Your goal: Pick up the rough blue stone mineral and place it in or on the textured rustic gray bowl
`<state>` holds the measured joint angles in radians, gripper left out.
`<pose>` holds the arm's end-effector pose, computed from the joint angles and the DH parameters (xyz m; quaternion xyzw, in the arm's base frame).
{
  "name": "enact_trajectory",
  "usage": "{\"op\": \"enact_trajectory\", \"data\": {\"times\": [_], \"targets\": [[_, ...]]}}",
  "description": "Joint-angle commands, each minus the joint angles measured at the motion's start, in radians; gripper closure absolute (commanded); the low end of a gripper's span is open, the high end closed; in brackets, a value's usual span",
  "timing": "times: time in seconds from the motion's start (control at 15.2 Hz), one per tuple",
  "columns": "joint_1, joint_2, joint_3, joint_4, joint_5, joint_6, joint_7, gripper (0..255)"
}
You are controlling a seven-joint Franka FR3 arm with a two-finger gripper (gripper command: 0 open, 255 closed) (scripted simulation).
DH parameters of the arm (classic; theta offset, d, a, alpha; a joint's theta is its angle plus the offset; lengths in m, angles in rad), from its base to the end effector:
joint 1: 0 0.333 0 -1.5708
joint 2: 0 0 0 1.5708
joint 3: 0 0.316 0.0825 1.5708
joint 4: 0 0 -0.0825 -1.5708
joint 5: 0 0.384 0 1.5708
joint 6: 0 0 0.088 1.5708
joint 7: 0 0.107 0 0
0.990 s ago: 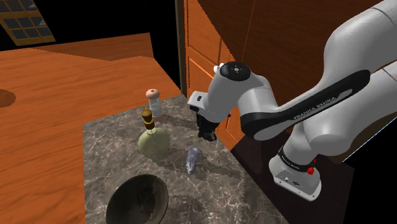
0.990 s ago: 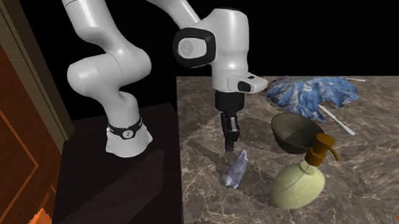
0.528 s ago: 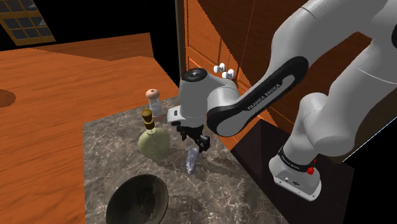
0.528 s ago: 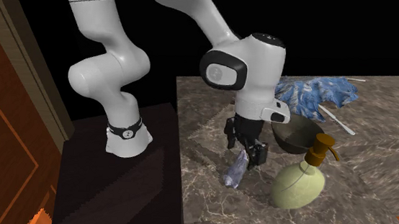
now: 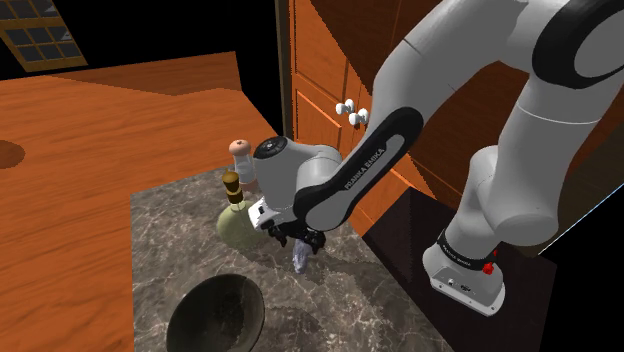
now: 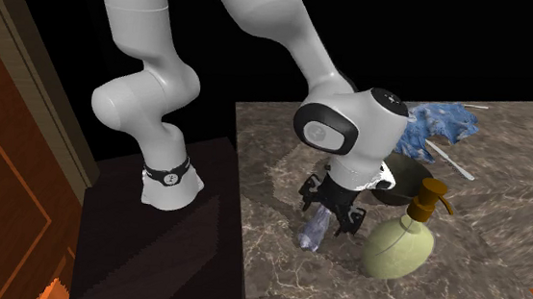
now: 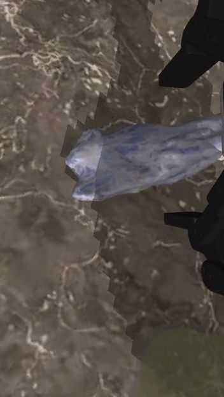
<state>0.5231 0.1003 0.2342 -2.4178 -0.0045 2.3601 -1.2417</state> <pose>0.3445 0.3273 0.2574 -0.5373 -0.8397 0.0728 0.0285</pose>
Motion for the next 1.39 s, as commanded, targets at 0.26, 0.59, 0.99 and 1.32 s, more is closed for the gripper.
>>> {"op": "enact_trajectory", "data": {"times": [0.26,0.59,0.99,1.32], "targets": [[0.002,0.037,-0.002,-0.016,-0.012,0.051,0.006,0],[0.002,0.037,-0.002,-0.016,-0.012,0.051,0.006,0],[0.002,0.037,-0.002,-0.016,-0.012,0.051,0.006,255],[0.001,0.024,-0.001,-0.015,-0.007,0.038,0.003,255]]}}
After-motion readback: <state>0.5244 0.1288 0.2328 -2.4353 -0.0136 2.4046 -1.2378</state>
